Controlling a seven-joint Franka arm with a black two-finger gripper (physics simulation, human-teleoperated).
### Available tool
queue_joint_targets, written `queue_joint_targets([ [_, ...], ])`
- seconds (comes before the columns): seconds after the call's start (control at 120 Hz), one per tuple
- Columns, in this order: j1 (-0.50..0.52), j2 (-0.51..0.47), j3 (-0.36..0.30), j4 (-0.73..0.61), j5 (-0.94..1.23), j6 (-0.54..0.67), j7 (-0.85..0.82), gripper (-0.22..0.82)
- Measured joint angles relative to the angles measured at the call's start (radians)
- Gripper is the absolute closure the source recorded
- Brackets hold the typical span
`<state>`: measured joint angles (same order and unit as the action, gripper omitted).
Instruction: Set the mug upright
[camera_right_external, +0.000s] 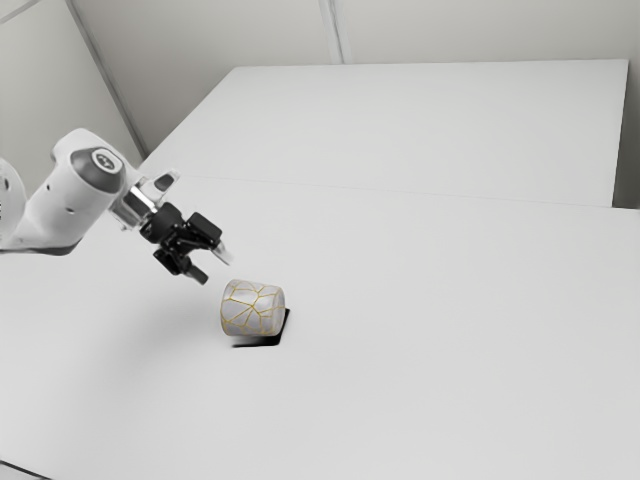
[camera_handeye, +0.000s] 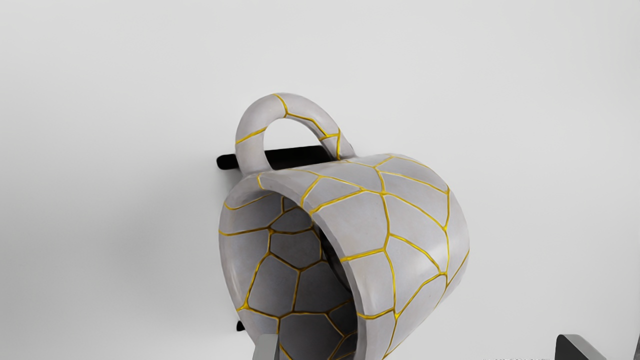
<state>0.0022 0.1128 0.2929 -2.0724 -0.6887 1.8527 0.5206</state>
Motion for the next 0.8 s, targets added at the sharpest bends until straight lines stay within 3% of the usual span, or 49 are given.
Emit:
queue_joint_targets([
  [0.4,0.030,0.089,0.000,-0.025,-0.138,-0.022,0.223,0.00],
  [0.667,0.050,0.148,0.000,-0.023,-0.231,-0.117,0.307,0.00],
  [0.8,0.057,0.173,0.000,-0.017,-0.272,-0.183,0.337,0.07],
])
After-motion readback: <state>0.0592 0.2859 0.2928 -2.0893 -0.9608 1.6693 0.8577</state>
